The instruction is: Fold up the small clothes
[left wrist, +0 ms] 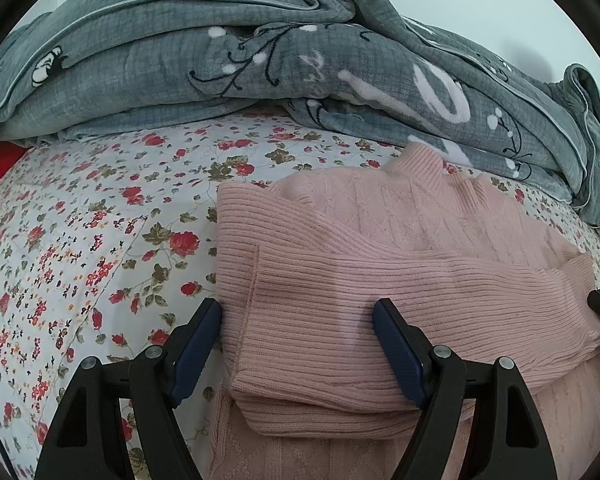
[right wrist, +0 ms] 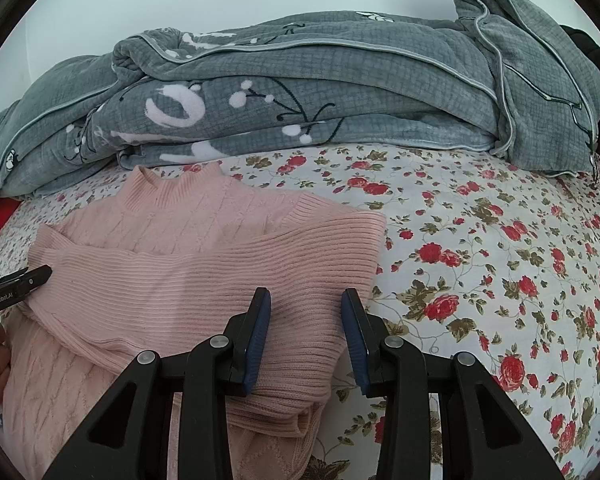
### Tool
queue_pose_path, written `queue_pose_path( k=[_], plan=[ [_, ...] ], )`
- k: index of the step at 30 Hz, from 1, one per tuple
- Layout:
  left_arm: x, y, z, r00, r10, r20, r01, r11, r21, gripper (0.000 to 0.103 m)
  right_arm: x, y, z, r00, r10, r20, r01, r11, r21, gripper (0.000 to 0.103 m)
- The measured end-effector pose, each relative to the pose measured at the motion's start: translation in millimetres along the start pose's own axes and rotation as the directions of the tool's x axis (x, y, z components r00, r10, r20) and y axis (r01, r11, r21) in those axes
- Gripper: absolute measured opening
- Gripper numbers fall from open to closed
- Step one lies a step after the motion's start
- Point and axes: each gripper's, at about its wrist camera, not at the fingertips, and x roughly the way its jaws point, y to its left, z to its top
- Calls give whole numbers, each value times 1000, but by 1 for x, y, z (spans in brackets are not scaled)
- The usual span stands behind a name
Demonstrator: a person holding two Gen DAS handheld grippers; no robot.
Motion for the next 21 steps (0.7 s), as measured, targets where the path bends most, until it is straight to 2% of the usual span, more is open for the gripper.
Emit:
queue_pose_path(
  k=[21],
  plan=[
    [0,2,-1,1000,-15,-1,15,1000,-10,78,-7,2,-2,1000,14,16,-13,1000,-5,37]
  ],
)
